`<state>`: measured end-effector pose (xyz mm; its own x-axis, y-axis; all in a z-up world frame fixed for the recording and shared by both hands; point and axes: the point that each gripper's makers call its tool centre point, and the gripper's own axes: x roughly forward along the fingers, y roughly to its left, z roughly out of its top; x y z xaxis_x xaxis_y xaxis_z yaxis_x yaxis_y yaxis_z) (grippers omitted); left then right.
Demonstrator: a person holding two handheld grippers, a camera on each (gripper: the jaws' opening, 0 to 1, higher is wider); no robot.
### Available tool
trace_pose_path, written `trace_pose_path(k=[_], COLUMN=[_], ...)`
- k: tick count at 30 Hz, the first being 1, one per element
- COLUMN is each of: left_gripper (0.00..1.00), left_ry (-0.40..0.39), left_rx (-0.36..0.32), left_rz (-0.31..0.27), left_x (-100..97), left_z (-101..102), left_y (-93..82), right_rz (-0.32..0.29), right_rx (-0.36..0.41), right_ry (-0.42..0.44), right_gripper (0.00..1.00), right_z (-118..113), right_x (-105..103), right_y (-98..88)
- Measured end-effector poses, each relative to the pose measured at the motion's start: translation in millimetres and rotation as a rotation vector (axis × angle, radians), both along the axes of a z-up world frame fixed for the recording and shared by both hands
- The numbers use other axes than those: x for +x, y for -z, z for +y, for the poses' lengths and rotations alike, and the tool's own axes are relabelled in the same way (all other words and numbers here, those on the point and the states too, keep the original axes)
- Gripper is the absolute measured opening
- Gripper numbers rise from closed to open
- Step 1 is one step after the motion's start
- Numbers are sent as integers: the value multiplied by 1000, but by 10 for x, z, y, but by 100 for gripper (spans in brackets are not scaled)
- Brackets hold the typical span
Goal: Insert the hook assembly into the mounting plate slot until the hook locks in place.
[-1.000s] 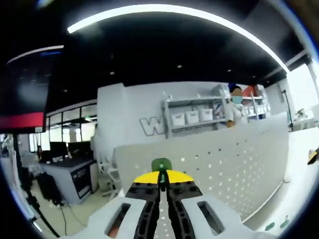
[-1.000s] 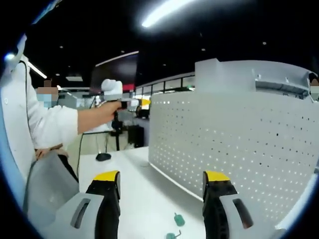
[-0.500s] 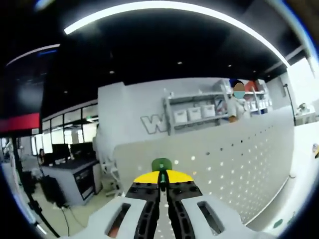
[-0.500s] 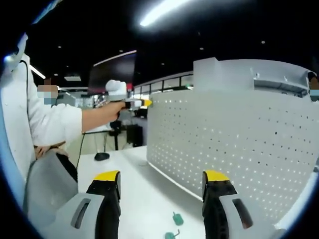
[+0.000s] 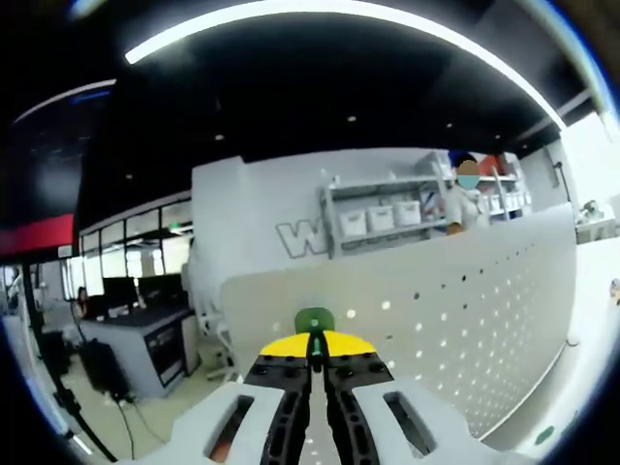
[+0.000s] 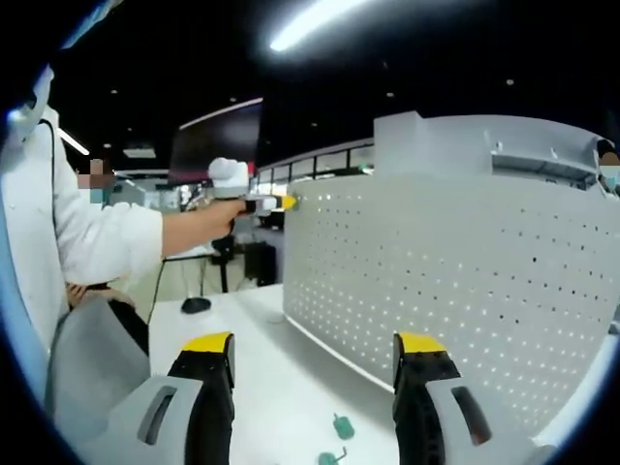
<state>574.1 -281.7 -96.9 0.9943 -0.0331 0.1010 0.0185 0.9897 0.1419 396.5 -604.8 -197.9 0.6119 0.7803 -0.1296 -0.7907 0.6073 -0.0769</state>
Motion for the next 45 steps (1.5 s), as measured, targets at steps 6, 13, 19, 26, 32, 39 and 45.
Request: trace_pose_path(k=[6,13,19,26,32,39,45], left_gripper=[3,3,3,3,3,4,3], left_ry=[0,-2,-4,-5,-11,-16,-10], left_rx=[8,12,14,39,53,89,87], left_rz=[-2,-1,-9,-10,-8,-3,14], left_x=[14,24,36,66,103,113,101], left_z=[-15,-24,-34,-28,-15,-17,-17], left_y=[-16,4,20,45,68,97,152], right_rz=[-1,1,1,4,3,5,4], right_rx=[4,2,0,-4,-3,-2,-4], right_ry=[4,5,8,9,8,11,12], right_gripper=[66,66,66,65,65,65,65], right_z=[-14,-22,-31,-27,-19,-22,-29], right_x=[15,18,25,30,33,40,36], right_y=[-12,-2,-1,8,0,10,11])
